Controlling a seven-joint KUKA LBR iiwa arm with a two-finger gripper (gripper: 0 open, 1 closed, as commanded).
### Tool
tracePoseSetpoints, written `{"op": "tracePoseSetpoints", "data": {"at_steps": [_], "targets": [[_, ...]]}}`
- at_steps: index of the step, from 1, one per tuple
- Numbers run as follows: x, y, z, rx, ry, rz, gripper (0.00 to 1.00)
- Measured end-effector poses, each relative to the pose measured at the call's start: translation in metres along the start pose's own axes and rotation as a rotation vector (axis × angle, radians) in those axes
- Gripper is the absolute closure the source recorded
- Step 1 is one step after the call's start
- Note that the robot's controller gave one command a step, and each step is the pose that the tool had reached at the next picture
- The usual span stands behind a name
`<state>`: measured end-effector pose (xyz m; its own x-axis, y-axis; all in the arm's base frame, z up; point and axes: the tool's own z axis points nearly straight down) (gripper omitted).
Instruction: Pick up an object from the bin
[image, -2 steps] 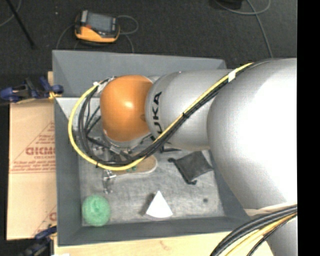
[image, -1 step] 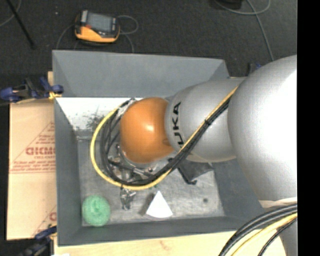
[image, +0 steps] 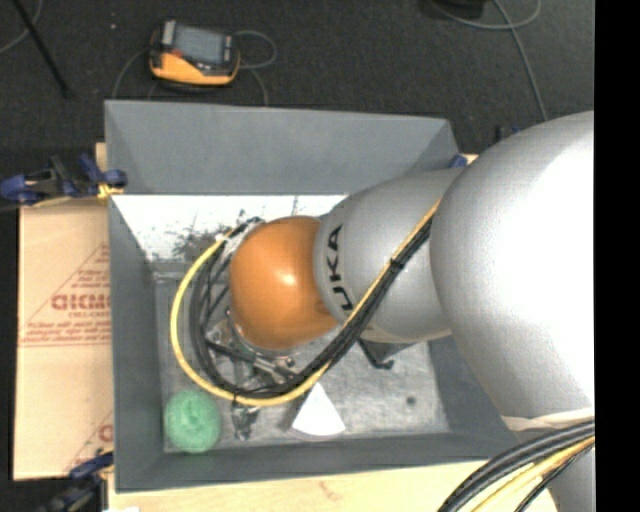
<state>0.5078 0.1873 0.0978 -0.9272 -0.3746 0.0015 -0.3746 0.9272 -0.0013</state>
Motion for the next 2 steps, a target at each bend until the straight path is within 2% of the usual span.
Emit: {"op": "tracePoseSetpoints", "data": {"at_steps": [1,2], "targets": [[0.0051,0.0531,0.0250,-0.002,-0.012,-0.400,1.00],[0.0051,0.0530,0.0250,-0.003,-0.011,-0.398,1.00]]}}
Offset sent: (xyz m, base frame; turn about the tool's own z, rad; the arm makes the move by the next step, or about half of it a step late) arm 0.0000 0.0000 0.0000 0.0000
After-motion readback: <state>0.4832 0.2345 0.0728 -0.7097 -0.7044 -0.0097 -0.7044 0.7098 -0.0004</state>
